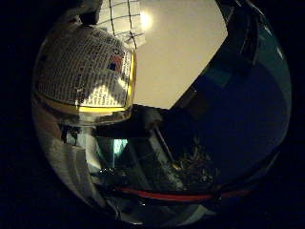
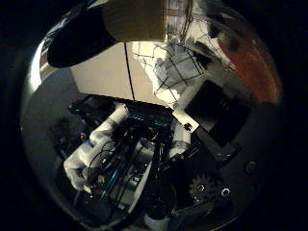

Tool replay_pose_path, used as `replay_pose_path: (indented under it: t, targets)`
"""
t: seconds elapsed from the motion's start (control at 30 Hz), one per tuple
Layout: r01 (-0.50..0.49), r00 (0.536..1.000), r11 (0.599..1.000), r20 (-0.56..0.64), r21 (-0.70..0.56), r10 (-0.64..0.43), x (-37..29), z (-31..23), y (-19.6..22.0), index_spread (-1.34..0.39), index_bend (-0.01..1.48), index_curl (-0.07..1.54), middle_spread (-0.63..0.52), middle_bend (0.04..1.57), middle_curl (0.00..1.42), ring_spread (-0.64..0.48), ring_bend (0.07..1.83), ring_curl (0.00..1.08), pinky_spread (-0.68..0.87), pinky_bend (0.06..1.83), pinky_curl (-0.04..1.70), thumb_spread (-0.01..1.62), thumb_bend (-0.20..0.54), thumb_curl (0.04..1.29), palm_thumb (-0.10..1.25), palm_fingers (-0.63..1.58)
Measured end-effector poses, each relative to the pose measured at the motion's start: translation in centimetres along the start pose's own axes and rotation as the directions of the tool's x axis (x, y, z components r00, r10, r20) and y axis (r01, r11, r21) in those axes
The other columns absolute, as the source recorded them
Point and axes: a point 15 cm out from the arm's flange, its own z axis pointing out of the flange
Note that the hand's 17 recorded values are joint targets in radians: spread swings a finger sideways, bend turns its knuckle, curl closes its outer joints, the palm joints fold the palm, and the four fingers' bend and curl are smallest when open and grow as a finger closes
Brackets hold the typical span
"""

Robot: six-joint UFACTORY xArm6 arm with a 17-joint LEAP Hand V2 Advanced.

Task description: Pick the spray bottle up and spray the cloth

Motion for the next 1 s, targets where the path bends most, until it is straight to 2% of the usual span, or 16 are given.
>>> replay_pose_path:
  t: [0.17,0.57,0.67,0.8,0.87,1.0]
  targets:
    - [0.022,0.995,0.998,-0.096,-0.056,-0.027,-1.6,0.7,-1.7,-0.18,1.15,0.66,-0.09,1.33,0.59,-0.16,1.45,0.55,-0.21,1.11,0.92,0.87,-0.014,0.82,1.01,1.22]
    - [0.026,0.996,0.999,-0.079,-0.046,-0.030,-2.8,0.6,-1.9,-0.18,1.15,0.67,-0.09,1.33,0.59,-0.16,1.45,0.55,-0.22,1.11,0.92,0.88,-0.016,0.81,1.02,1.22]
    - [0.050,0.999,0.999,-0.021,-0.008,-0.050,-4.0,-0.1,-1.7,-0.18,1.14,0.66,-0.09,1.33,0.59,-0.16,1.45,0.55,-0.22,1.11,0.92,0.88,-0.013,0.81,1.03,1.22]
    - [0.111,0.983,0.989,0.135,0.096,-0.123,-8.1,-2.3,-1.7,-0.18,1.14,0.66,-0.09,1.33,0.59,-0.16,1.45,0.55,-0.22,1.11,0.93,0.88,-0.014,0.81,1.04,1.22]
    - [0.140,0.961,0.978,0.217,0.157,-0.172,-10.5,-3.7,-1.9,-0.18,1.14,0.66,-0.09,1.33,0.59,-0.16,1.45,0.55,-0.22,1.11,0.94,0.87,-0.016,0.81,1.05,1.22]
    - [0.165,0.875,0.931,0.387,0.325,-0.290,-15.6,-7.8,-2.9,-0.18,1.14,0.66,-0.09,1.33,0.59,-0.16,1.45,0.55,-0.22,1.11,0.94,0.85,-0.015,0.82,1.06,1.22]
